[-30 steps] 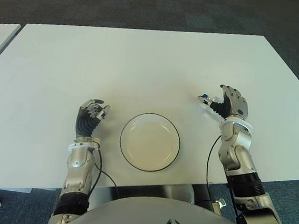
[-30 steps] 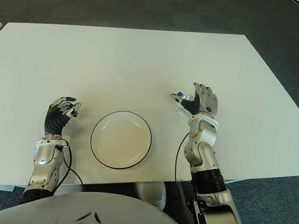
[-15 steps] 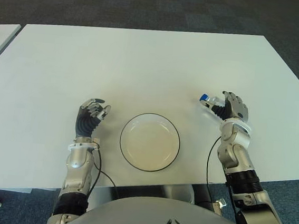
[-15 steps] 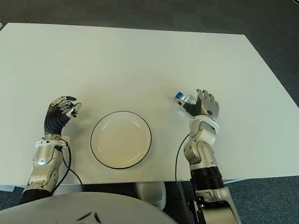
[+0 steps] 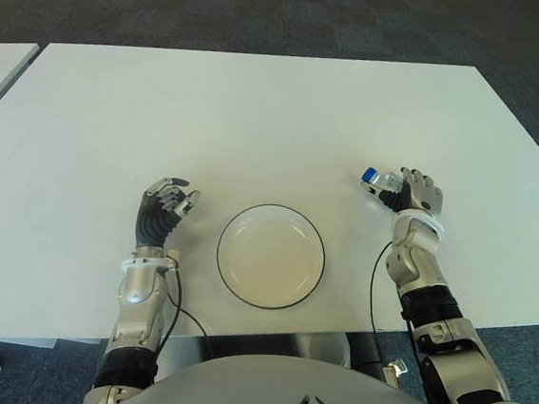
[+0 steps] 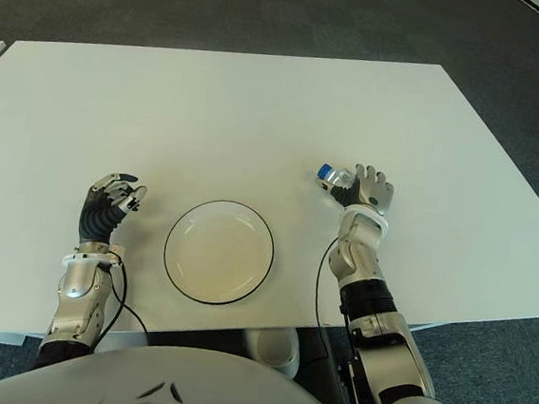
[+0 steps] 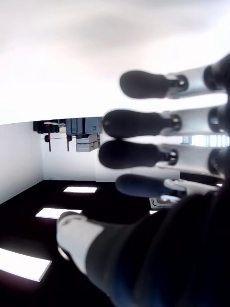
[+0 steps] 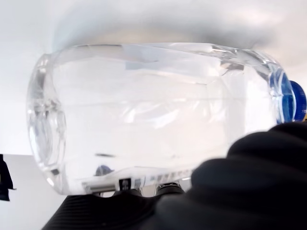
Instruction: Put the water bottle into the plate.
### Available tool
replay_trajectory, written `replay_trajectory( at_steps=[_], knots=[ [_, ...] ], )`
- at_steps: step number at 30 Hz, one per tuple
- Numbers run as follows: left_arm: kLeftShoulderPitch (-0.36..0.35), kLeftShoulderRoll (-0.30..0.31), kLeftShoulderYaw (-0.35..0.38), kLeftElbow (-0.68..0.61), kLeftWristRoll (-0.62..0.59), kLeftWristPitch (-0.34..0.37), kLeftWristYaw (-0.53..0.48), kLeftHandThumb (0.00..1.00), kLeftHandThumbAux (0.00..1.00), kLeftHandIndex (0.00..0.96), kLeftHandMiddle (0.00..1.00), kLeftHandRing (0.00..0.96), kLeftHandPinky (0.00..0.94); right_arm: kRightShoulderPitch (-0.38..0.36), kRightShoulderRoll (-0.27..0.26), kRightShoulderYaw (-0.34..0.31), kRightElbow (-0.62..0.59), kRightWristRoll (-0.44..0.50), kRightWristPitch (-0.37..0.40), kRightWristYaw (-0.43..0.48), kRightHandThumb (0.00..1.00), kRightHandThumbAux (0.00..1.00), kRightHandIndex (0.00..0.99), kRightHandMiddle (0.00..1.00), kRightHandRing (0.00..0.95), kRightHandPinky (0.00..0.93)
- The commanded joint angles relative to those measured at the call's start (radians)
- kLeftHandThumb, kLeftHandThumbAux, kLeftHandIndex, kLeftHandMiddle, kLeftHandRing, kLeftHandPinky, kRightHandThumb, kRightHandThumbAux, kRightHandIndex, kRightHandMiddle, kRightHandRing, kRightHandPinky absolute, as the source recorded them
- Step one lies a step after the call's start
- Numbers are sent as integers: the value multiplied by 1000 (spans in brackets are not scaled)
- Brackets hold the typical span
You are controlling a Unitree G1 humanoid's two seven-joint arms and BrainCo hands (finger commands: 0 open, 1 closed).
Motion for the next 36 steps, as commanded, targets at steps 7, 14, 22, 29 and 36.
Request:
replay_trajectory(
  at_steps=[7,14,22,29,36],
  knots=[
    [20,-27,7,-33,-14,57,24,708,713,436,667,653,629,-111,90,109,450,54,-30,77,635,164,0,0,0,0],
    [24,-37,13,-45,-21,63,28,708,711,437,658,637,618,-175,115,94,621,90,-60,27,605,199,0,0,0,15],
    [27,-40,19,-53,-17,66,26,709,710,437,655,631,615,-208,142,75,729,133,-98,-64,661,325,0,0,33,169],
    [28,-44,22,-59,-20,71,24,709,709,437,648,624,608,-211,161,54,789,181,-136,-141,728,410,144,154,204,328],
    [26,-44,23,-59,-26,78,23,709,709,437,644,619,602,-208,157,59,810,198,-185,-192,739,561,393,377,383,451]
  ],
)
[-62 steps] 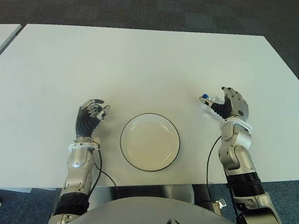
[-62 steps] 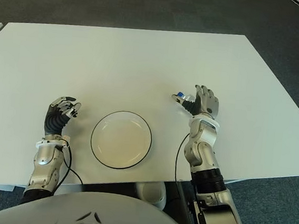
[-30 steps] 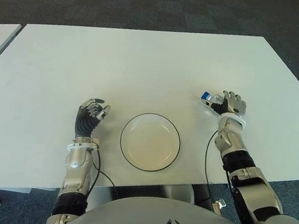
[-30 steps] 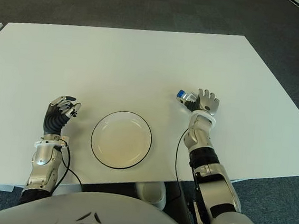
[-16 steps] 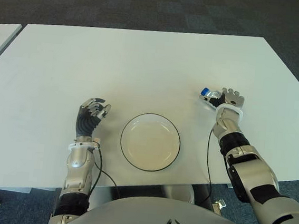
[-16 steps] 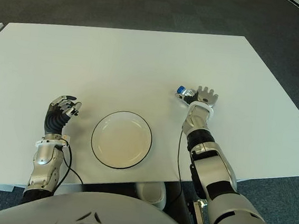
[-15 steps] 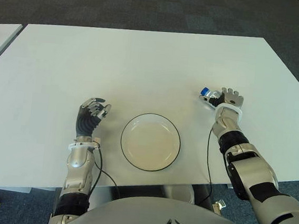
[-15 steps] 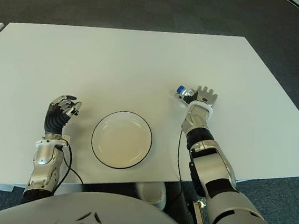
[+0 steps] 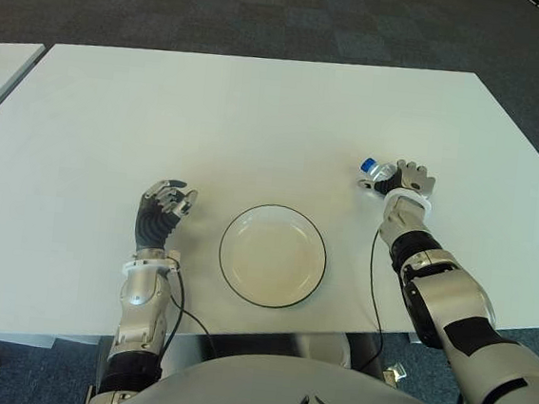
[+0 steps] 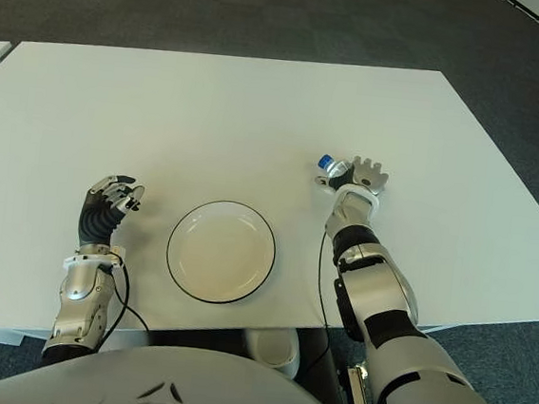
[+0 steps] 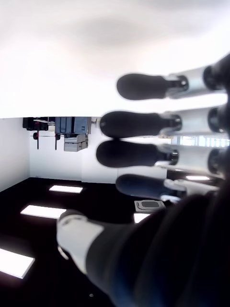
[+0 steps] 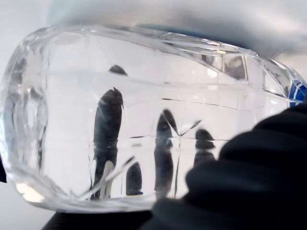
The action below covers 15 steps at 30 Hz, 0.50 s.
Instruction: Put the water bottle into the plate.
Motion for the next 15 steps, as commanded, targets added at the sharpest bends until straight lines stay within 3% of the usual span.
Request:
replay_trajectory(
  at_steps=[1,6,15],
  knots=[
    [3,-5,8,-13,-7,23,12,710,708,437,644,619,602,141,68,5,104,76,-57,47,735,609,407,422,421,477],
    [2,-6,8,-16,-9,25,12,710,708,437,652,626,615,142,58,10,106,90,-85,37,731,683,431,579,576,599],
    [1,-10,12,-23,-17,38,15,710,708,437,642,616,600,140,56,-4,109,127,-89,23,732,694,440,683,698,712]
  ],
)
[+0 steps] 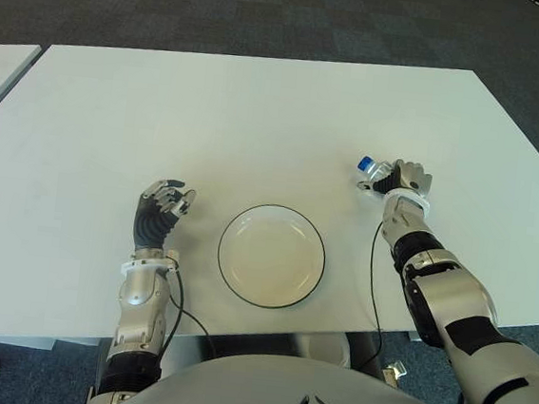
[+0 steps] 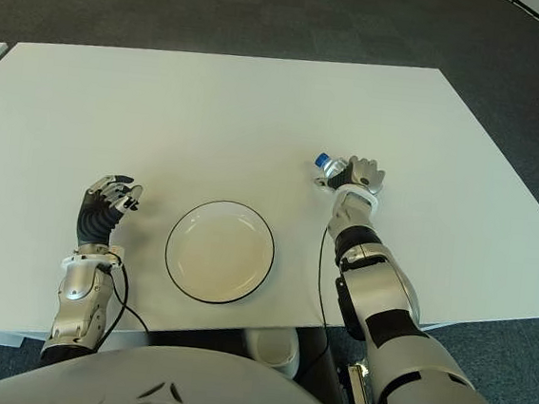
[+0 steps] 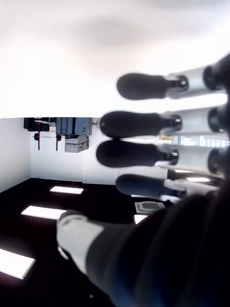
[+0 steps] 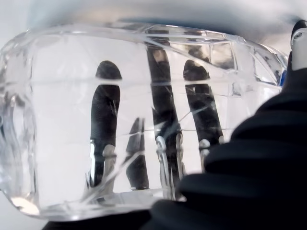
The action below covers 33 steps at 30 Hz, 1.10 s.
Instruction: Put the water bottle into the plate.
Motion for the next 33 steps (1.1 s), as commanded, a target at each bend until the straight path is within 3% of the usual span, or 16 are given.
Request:
replay_trajectory(
  at_steps=[1,16,33],
  knots=[
    [1,-8,9,-3,-7,24,15,710,708,437,641,616,601,143,66,-3,98,72,0,74,731,694,440,693,707,718],
    [0,-14,15,-7,-12,13,9,710,708,437,624,597,582,132,72,-19,100,101,37,79,719,701,440,746,741,738],
    [1,-6,11,-18,-26,19,-4,710,707,437,634,609,598,129,79,-91,60,180,4,47,706,718,438,781,772,799]
  ],
)
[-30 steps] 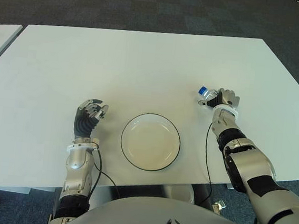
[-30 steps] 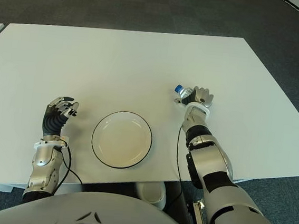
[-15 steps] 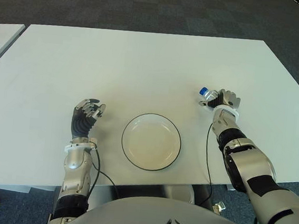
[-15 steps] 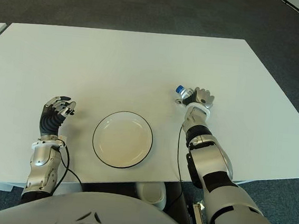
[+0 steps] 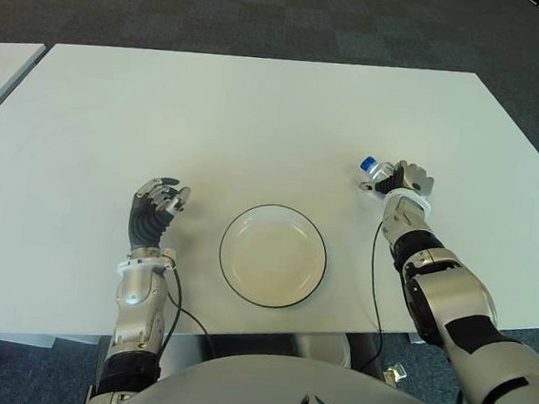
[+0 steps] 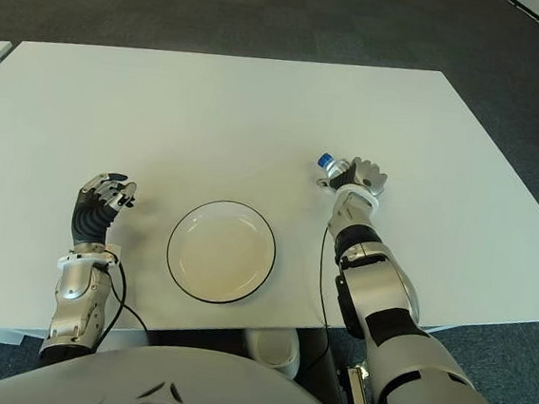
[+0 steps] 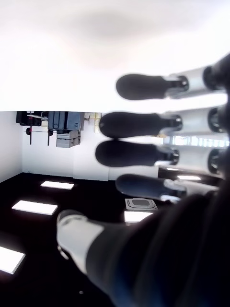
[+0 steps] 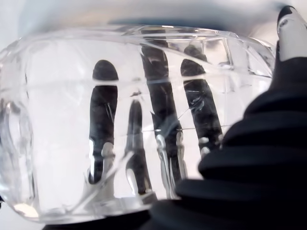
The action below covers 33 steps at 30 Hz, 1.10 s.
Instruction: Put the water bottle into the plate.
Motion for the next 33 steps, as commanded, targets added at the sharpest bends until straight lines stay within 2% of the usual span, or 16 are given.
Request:
replay_trajectory(
  at_steps=[1,13,19,24,29,33],
  knots=[
    [1,-2,-4,-6,-7,15,-9,711,708,437,634,609,597,136,74,-45,51,110,-12,59,706,718,438,782,773,802],
    [-1,1,-1,-2,-19,12,-12,710,708,436,624,601,592,159,75,-123,-14,191,-114,-13,702,723,439,807,809,833],
    [-2,5,-2,-2,-12,11,-9,710,708,436,631,609,599,184,70,-147,-46,216,-205,-95,701,725,439,822,826,840],
    [-3,6,-2,-2,-6,14,-4,710,708,437,633,610,600,214,72,-215,-79,290,-353,-161,701,724,439,808,813,807],
    [-5,7,0,1,-2,12,0,710,708,437,635,613,604,243,71,-280,-119,383,-512,-138,702,724,440,792,795,781],
    [-5,8,1,2,1,13,3,710,708,437,637,616,608,268,70,-300,-164,428,-597,-108,702,724,440,785,787,771]
  ],
)
